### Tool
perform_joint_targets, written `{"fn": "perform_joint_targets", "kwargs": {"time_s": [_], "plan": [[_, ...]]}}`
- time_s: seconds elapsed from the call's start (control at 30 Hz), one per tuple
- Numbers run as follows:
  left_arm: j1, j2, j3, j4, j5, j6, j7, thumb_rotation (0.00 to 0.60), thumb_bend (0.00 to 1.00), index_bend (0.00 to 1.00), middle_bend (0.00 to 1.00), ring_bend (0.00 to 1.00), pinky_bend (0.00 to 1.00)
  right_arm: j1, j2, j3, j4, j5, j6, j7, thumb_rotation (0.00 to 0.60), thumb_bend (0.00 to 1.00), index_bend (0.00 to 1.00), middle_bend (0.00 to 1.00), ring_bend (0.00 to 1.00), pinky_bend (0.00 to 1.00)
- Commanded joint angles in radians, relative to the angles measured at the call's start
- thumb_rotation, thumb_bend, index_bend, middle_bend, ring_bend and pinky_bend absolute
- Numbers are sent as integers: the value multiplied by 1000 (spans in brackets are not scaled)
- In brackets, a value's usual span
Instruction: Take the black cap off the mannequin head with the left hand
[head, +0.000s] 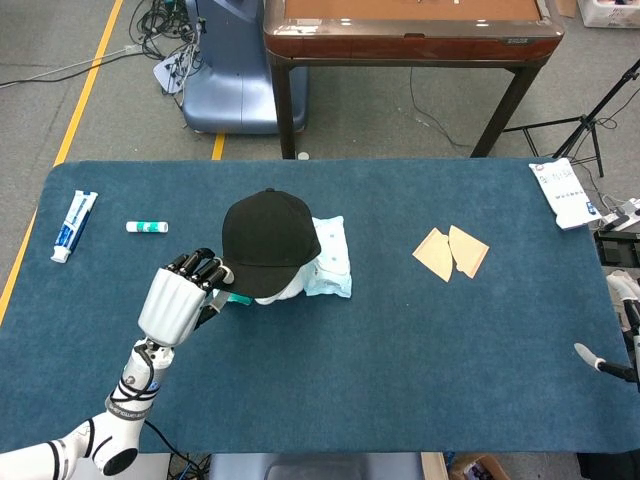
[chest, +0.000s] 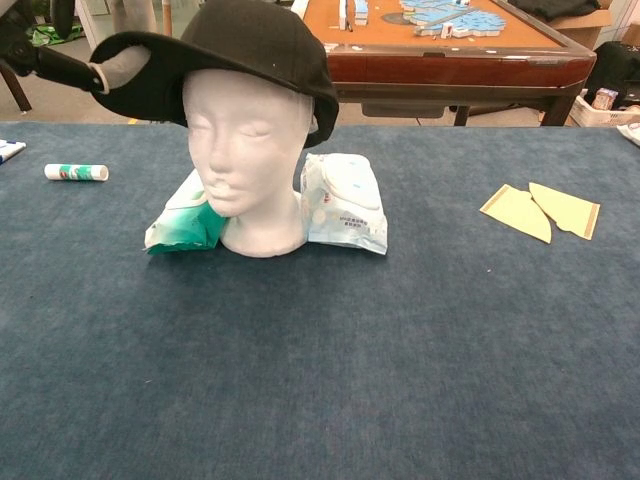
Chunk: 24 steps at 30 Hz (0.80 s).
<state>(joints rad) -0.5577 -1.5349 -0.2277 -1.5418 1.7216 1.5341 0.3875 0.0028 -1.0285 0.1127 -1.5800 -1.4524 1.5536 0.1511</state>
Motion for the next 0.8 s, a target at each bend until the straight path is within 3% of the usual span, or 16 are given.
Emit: {"fn": "perform_joint_targets", "kwargs": {"time_s": [0.03, 0.8], "plan": [[-4, 8, -5, -8, -4, -6, 6, 600, 495, 575, 604, 373, 611, 0, 0, 0, 0, 0, 0, 0, 600, 0, 132, 163, 84, 163], [-55, 55, -87, -33, -73, -46, 50, 600, 495, 583, 612, 373, 611, -1, 1, 0, 2, -2, 2, 7, 600, 0, 132, 163, 84, 162]]}}
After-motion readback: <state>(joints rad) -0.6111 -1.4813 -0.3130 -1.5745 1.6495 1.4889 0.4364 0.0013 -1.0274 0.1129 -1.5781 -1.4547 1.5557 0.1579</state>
